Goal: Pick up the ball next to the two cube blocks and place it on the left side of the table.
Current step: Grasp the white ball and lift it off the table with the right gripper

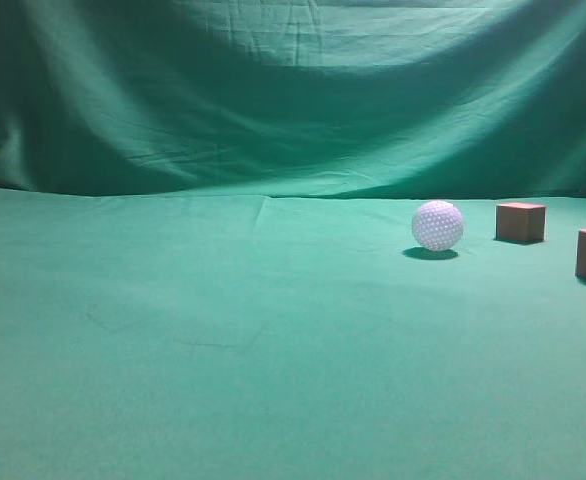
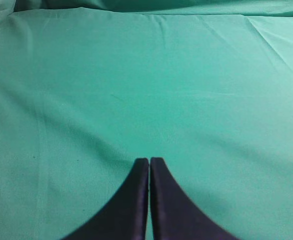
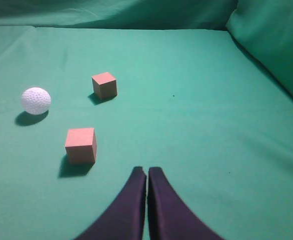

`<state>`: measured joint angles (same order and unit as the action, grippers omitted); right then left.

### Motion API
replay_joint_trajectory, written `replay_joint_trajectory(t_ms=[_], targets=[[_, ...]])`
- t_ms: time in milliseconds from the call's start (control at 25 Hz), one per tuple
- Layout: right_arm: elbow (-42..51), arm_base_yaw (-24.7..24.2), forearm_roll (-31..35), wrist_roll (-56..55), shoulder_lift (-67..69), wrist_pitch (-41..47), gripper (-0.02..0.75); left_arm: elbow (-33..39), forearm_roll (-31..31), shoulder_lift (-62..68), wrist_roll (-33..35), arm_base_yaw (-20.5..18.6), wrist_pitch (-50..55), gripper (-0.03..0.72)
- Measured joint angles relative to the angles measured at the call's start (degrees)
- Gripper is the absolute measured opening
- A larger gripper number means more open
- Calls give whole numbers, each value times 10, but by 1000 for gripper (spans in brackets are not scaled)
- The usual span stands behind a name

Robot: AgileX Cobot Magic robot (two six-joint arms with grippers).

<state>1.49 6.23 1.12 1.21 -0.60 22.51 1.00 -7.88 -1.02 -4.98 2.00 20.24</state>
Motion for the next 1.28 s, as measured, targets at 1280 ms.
replay_joint_trajectory(t_ms=[1280], targets=[[1,0,18,-1,0,-273,0,0,0,0,0,0,0,0]])
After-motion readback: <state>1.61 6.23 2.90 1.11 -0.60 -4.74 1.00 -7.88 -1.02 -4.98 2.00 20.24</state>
